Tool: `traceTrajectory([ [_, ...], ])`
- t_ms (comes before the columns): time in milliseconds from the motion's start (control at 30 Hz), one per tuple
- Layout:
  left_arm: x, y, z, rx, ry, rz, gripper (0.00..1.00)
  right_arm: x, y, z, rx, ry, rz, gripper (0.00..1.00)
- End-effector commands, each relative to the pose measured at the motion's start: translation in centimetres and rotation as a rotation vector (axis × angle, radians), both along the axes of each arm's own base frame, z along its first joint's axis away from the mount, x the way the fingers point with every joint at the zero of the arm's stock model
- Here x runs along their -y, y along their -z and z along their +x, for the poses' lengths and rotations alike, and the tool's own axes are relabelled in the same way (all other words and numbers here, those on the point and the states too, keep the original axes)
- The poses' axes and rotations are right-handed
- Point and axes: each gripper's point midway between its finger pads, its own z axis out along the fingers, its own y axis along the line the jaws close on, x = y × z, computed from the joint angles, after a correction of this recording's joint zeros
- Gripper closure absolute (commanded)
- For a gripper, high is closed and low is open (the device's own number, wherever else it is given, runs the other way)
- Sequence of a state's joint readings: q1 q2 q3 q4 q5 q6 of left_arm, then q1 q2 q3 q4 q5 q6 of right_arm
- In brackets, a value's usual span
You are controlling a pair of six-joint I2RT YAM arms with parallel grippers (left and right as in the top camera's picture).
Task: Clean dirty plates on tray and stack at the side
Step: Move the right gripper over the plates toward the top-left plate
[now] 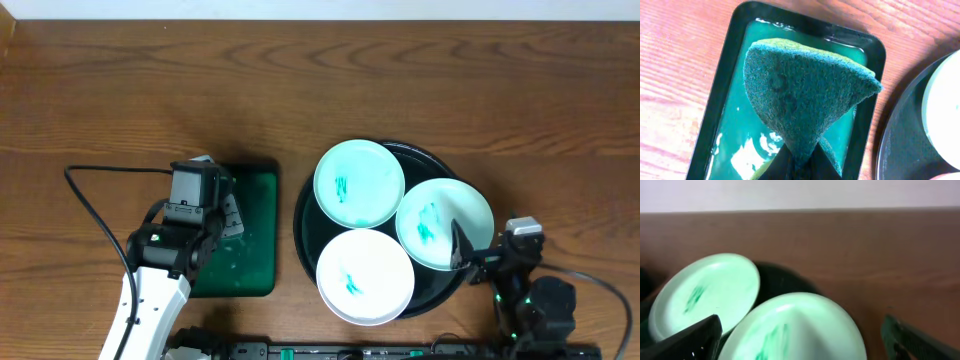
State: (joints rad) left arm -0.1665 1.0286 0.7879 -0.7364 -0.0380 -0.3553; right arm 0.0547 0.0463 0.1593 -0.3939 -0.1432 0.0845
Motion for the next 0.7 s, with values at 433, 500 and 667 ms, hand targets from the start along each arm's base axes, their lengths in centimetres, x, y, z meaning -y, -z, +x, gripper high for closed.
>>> traceTrajectory([
  [433, -0.3, -0.9, 0.8, 0.035, -0.021, 0.013, 0.93, -7.2, -7.1, 0.8, -0.689, -0.368, 0.250, 0.01],
  [500, -0.3, -0.8, 0.8, 0.028, -0.021, 0.015, 0.93, -8.0, -6.7, 1.2, -0.788, -0.424, 0.251, 0.01],
  [667, -0.3, -0.4, 0.8, 0.011, -0.020, 0.017, 0.93, -9.8, -5.2, 2.3, -0.964, -0.543, 0.181, 0.01],
])
